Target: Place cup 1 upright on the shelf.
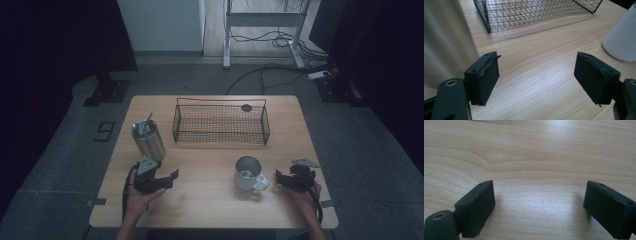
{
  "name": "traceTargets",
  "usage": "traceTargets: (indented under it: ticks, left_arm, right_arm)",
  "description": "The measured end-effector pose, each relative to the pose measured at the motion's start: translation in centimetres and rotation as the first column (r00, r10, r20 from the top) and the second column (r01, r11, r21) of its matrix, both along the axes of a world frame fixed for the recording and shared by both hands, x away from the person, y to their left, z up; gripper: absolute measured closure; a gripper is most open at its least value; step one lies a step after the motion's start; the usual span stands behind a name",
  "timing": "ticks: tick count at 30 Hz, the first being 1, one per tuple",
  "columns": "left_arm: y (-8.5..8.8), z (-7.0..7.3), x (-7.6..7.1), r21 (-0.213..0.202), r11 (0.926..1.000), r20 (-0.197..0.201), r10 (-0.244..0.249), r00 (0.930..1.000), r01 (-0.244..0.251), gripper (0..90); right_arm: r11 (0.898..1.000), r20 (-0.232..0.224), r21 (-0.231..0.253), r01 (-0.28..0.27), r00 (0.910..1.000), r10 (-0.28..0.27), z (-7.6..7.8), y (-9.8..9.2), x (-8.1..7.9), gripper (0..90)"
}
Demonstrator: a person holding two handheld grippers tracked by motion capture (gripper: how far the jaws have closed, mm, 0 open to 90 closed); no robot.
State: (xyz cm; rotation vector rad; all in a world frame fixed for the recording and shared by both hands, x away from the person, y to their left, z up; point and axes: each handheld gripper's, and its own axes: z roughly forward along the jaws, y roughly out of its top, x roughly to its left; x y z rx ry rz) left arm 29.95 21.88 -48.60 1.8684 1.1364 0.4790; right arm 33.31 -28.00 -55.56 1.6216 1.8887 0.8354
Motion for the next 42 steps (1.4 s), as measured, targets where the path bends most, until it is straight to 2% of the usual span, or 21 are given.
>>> traceTargets:
  ticks: [6,8,9,11,17,20,31,33,36,39,40,41,42]
  left_arm:
    - [1.4,1.1,-0.4,-0.036,0.9987,0.033,0.037,0.9988,-0.036,17.6]
    - [1.6,1.2,-0.5,-0.037,0.9986,0.038,0.039,0.9985,-0.038,17.4]
    - [1.9,1.3,-0.6,-0.028,0.9989,0.056,0.04,0.9976,-0.039,17.6]
    - [2.3,1.4,-0.6,-0.024,0.9986,0.066,0.049,0.9966,-0.048,17.7]
    - [3.4,1.4,-0.5,-0.03,0.9956,0.07,0.091,0.9934,-0.089,16.8]
    - [3.7,1.5,-0.5,-0.038,0.9949,0.072,0.096,0.9928,-0.093,16.4]
    - [5.5,1.6,-0.4,-0.04,0.9859,0.075,0.165,0.9834,-0.162,15.1]
    - [5.8,1.8,-0.5,-0.036,0.9839,0.086,0.178,0.9804,-0.175,15.0]
    - [6.1,1.7,-0.4,-0.031,0.982,0.081,0.188,0.9787,-0.186,14.8]
    - [6.4,1.2,0.1,0.003,0.977,0.071,0.212,0.9746,-0.213,14.6]
    - [6.4,1.2,0.1,0.003,0.977,0.071,0.212,0.9746,-0.213,14.5]
    - [6.6,0.7,0.6,0.01,0.9708,0.054,0.239,0.9695,-0.24,14.5]
    - [6.6,0.7,0.6,0.01,0.9708,0.054,0.239,0.9695,-0.24,14.5]
  right_arm:
    - [1.0,0.002,-0.003,0.001,1.0,-0.001,0.0,0.0,0.0,10.3]
    - [1.0,0.002,-0.002,0.002,1.0,-0.002,0.0,0.0,0.0,10.3]
    - [1.0,0.002,-0.002,0.002,1.0,-0.002,0.0,0.0,0.0,10.3]
    - [1.0,0.002,-0.003,0.002,1.0,-0.002,0.0,0.0,0.0,10.3]
    - [1.0,0.002,-0.003,0.003,1.0,-0.003,0.0,0.0,0.0,10.5]
    - [1.0,0.002,-0.002,0.003,1.0,-0.003,0.0,0.0,0.0,10.5]
    - [1.0,0.002,-0.002,0.006,1.0,-0.006,0.0,0.0,0.1,10.6]
    - [1.0,0.002,-0.002,0.007,1.0,-0.007,0.0,0.0,0.1,10.6]
    - [1.0,0.002,-0.002,0.009,1.0,-0.009,0.0,0.0,0.1,10.6]
    - [1.0,0.003,-0.002,0.01,0.9999,-0.01,0.0,0.0,0.1,10.9]
    - [1.0,0.003,-0.001,0.01,1.0,-0.01,0.0,0.0,0.1,11.1]
    - [1.0,0.004,-0.001,0.008,1.0,-0.008,0.0,0.0,0.1,11.4]
    - [1.0,0.004,-0.001,0.008,1.0,-0.008,0.0,0.0,0.1,11.4]
